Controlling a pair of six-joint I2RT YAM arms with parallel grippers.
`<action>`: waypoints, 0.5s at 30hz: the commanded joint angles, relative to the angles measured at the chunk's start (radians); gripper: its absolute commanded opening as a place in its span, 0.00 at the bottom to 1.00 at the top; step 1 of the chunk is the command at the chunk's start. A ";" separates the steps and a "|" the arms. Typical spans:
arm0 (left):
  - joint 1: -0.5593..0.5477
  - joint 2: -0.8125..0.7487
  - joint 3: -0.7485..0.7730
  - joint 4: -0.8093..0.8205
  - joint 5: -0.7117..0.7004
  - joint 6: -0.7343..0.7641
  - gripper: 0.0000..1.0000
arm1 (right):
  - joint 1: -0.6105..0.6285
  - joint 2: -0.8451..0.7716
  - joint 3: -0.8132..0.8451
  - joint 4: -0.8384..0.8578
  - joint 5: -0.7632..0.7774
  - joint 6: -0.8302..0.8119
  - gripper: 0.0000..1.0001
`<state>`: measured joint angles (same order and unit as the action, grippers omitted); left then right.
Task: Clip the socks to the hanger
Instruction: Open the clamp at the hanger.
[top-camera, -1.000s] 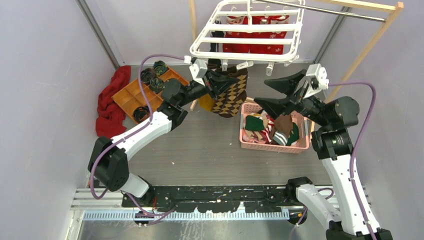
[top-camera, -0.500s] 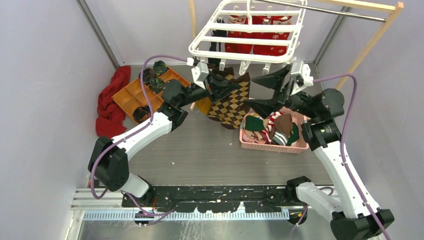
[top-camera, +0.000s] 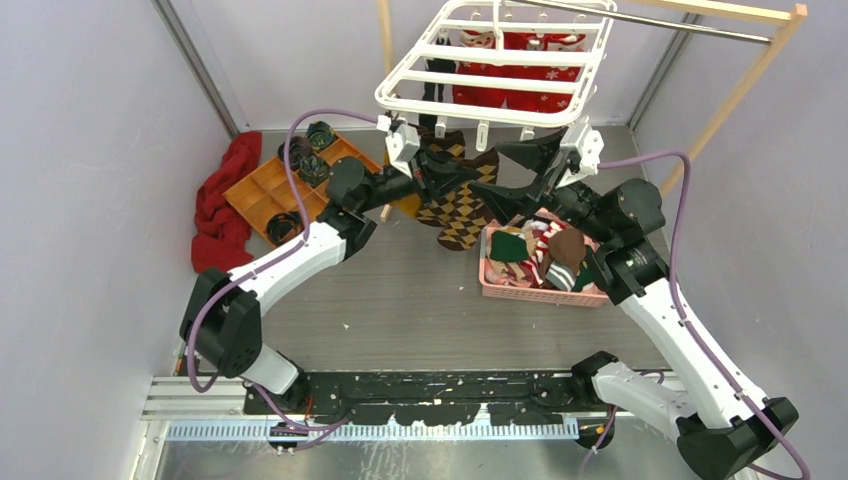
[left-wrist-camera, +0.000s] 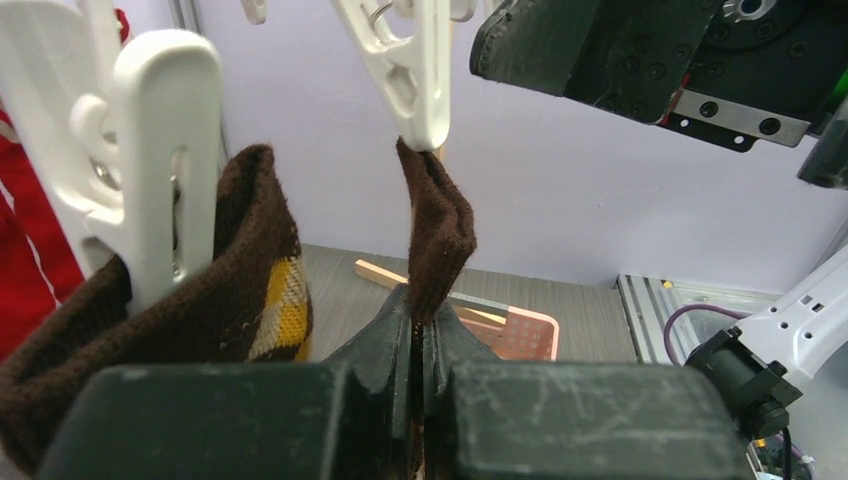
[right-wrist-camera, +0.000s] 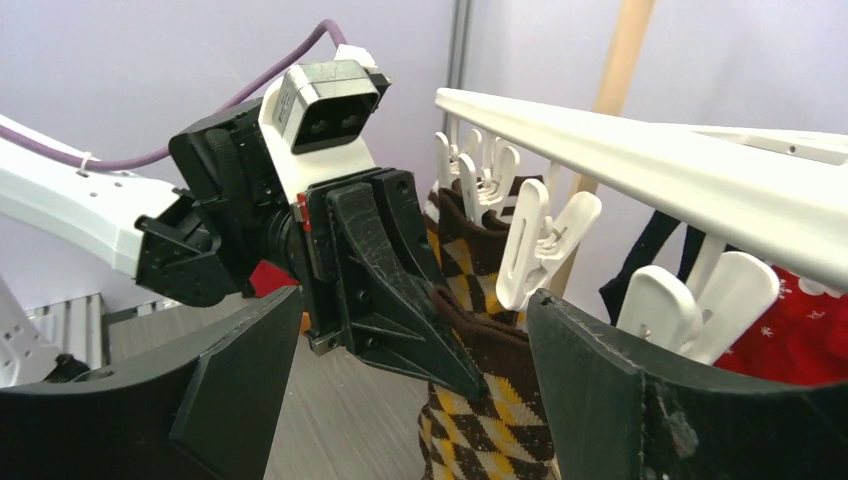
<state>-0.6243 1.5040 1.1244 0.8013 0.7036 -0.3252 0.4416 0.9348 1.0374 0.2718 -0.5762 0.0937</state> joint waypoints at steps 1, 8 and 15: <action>0.014 0.009 0.021 0.054 0.015 0.008 0.00 | 0.036 0.003 0.013 0.009 0.142 -0.061 0.88; 0.026 0.018 0.023 0.055 0.020 0.003 0.00 | 0.054 0.032 0.019 0.045 0.190 -0.066 0.88; 0.043 0.024 0.024 0.055 0.021 -0.004 0.00 | 0.055 0.062 0.026 0.083 0.220 -0.052 0.88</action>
<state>-0.5930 1.5227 1.1244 0.8040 0.7120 -0.3305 0.4911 0.9913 1.0374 0.2771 -0.4026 0.0467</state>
